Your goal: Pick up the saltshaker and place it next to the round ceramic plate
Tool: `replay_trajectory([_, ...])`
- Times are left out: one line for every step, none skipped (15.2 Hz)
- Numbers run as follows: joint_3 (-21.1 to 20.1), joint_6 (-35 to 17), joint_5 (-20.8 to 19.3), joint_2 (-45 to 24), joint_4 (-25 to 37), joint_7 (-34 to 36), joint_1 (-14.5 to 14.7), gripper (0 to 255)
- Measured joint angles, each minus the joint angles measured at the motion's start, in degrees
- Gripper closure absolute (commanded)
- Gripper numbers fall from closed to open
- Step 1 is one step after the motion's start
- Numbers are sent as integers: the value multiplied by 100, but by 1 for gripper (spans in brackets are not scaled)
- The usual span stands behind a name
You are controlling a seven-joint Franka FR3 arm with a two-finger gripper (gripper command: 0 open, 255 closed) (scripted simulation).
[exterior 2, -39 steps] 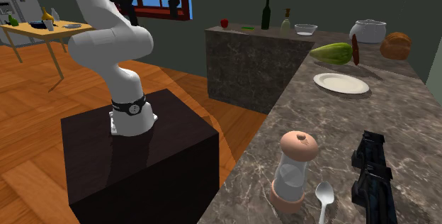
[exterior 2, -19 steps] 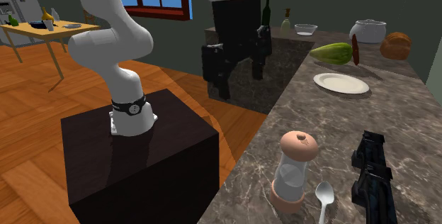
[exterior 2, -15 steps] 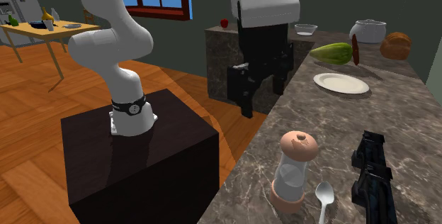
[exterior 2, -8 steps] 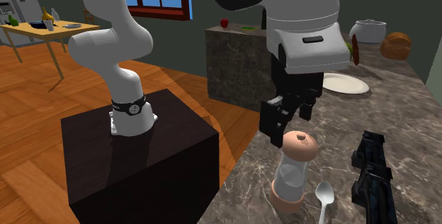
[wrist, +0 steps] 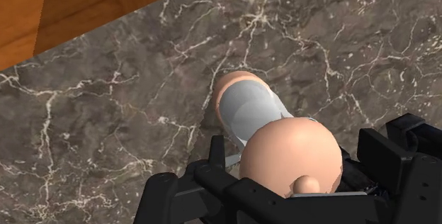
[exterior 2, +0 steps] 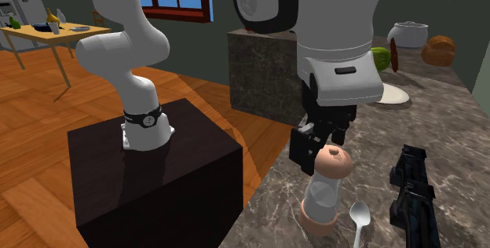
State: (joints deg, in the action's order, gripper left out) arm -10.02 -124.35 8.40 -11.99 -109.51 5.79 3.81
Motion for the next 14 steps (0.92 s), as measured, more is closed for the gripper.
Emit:
replay_trajectory([0,-5,0,-3,-1,1,1,0])
replay_trajectory([0,-7,0,-4,-1,1,1,0])
replay_trajectory([0,-8,-1,-5,-1,1,1,0])
replay_trajectory([-1,-9,-1,-6,-1,1,1,0])
replay_trajectory([-1,-9,-1,-6,-1,1,1,255])
replay_trajectory([-1,-9,0,-5,-1,1,2,255])
replay_trajectory([-1,-8,-1,-6,-1,1,2,255])
replay_trajectory([-1,-8,0,-6,-1,1,2,255])
replay_trajectory([-1,-8,0,-6,-1,1,2,255])
replay_trajectory([-2,-8,0,-6,0,2,2,255])
replay_trajectory([-2,-8,0,-6,0,2,2,255])
replay_trajectory([-2,-8,0,-6,0,2,3,255])
replay_trajectory([-2,-8,0,-6,0,2,3,255])
replay_trajectory([-2,-8,0,-6,0,2,3,255])
